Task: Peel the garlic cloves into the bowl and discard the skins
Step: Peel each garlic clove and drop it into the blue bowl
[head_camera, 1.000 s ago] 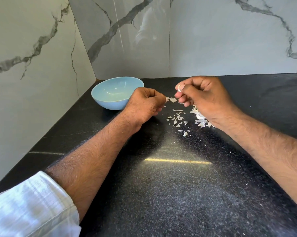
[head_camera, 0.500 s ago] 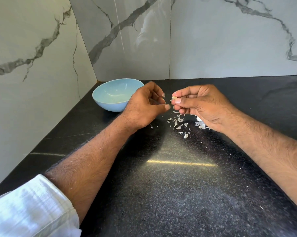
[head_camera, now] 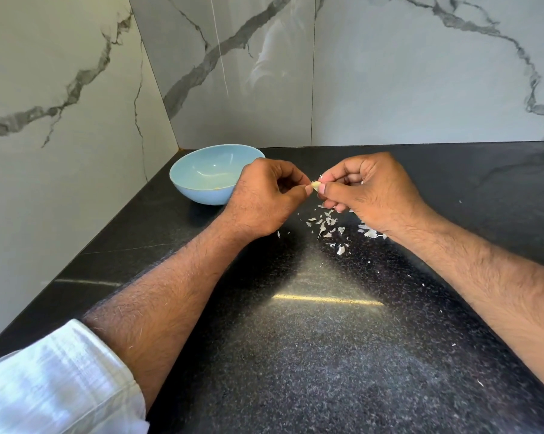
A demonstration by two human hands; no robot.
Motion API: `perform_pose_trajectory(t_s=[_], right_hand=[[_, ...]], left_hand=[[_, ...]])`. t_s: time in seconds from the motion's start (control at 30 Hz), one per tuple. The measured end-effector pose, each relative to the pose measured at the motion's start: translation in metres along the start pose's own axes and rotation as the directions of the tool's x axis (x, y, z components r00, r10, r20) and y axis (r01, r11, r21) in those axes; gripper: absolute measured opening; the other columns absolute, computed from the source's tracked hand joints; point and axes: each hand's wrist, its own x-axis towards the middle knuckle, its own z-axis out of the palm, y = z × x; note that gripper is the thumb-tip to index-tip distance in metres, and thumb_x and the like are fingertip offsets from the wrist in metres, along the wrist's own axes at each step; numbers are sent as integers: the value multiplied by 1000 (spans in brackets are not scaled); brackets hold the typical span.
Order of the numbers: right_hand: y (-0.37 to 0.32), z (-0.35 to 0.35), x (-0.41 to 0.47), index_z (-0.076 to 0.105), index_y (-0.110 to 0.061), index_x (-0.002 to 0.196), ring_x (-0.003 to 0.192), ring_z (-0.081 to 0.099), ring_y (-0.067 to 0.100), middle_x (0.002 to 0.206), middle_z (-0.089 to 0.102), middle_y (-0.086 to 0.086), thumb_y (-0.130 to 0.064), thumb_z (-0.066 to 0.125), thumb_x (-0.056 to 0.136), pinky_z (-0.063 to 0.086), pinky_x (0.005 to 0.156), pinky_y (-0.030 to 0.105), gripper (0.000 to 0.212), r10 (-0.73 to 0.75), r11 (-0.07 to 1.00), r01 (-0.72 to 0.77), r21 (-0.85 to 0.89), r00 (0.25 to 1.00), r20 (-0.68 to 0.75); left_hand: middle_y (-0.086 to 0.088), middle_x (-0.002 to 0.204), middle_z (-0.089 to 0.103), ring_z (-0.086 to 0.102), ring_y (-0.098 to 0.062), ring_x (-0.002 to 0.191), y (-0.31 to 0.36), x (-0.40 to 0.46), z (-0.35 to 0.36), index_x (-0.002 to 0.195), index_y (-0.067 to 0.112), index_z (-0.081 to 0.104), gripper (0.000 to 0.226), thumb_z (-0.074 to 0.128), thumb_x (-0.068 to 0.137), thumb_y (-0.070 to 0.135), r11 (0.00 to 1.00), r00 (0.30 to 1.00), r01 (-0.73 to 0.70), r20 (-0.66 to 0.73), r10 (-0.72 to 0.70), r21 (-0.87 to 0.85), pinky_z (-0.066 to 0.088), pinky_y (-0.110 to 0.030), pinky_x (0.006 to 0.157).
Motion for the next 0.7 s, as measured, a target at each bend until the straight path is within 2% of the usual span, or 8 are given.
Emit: perform_pose_trajectory(t_s=[0.27, 0.4, 0.53, 0.7], right_hand=[[-3, 1, -2, 78, -20, 85, 64, 77, 17, 68, 76, -3, -21, 85, 86, 65, 62, 52, 7, -62, 989, 58, -133, 998, -25], [-3, 1, -2, 78, -19, 83, 63, 77, 16, 68, 76, -3, -20, 85, 86, 65, 61, 50, 8, -77, 987, 71, -146, 996, -35], [-1, 3, -3, 77, -18, 83, 61, 76, 14, 67, 76, -3, -16, 85, 85, 65, 59, 50, 8, -104, 983, 96, -154, 993, -48], [-1, 5, -3, 77, -16, 84, 62, 77, 19, 67, 76, -1, -14, 84, 87, 65, 60, 52, 8, -97, 989, 90, -121, 994, -48]], left_hand=[[18, 57, 60, 51, 2, 46, 8, -4, 2, 88, 15, 81, 6, 76, 91, 13, 993, 998, -57, -2, 58, 103, 34, -6, 49], [13, 65, 68, 55, 1, 53, 9, -4, 3, 90, 18, 82, 6, 76, 92, 16, 992, 998, -55, -16, 57, 115, 39, -8, 51], [16, 61, 64, 52, 2, 50, 8, -3, 4, 89, 18, 82, 7, 78, 94, 17, 998, 999, -26, -27, 27, 61, 37, -8, 50], [12, 62, 65, 52, 0, 50, 9, -3, 4, 89, 17, 81, 8, 75, 94, 16, 997, 1000, -17, -25, 19, 75, 38, -9, 50]])
